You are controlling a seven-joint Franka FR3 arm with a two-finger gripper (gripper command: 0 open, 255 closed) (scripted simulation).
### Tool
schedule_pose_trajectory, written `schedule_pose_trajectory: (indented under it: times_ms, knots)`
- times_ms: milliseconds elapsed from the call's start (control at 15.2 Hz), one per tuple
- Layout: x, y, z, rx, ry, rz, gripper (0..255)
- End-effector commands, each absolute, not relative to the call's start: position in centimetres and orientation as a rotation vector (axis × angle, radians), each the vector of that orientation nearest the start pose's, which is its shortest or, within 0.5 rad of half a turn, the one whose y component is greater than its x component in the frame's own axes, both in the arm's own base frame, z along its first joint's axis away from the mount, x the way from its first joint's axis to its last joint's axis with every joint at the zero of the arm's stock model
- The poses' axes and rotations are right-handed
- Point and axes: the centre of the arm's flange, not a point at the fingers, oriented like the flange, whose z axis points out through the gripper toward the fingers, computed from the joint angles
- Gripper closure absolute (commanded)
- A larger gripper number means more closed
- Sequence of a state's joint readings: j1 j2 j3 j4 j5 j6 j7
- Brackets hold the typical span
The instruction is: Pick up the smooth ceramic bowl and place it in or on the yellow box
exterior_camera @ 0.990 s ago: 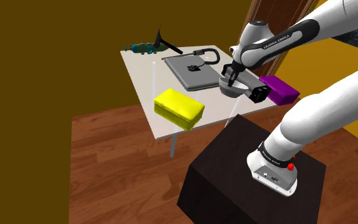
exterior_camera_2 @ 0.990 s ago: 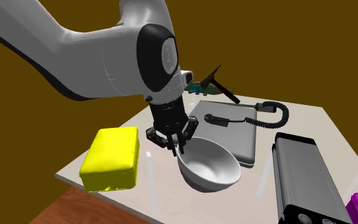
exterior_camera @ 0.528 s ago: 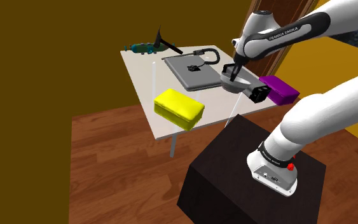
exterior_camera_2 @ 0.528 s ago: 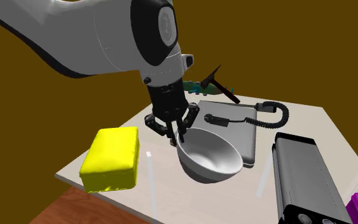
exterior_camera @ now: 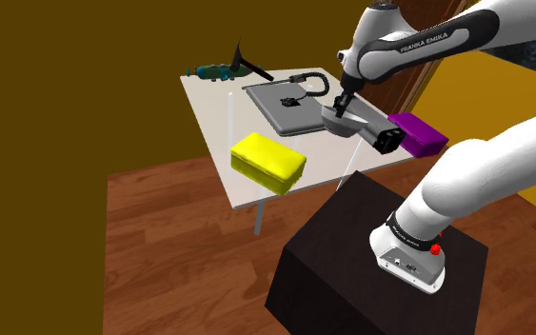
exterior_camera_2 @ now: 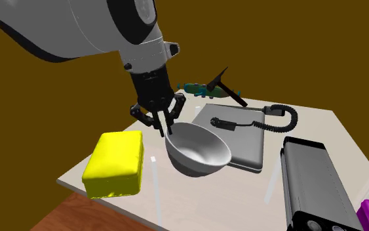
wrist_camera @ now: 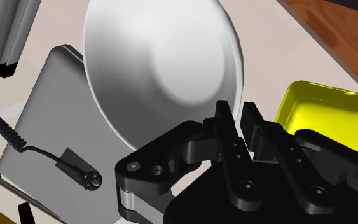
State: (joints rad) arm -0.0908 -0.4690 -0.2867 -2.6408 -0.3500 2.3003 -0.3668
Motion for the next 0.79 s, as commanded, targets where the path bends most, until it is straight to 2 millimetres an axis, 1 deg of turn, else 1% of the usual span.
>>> schedule_pose_trajectory:
  times_ms: [0, 726]
  knots:
    - [37.8, -12.4, 40.6, -3.298, -0.379, -0.11, 255]
    - [43.6, 0.7, 42.7, -3.298, -0.379, -0.11, 255]
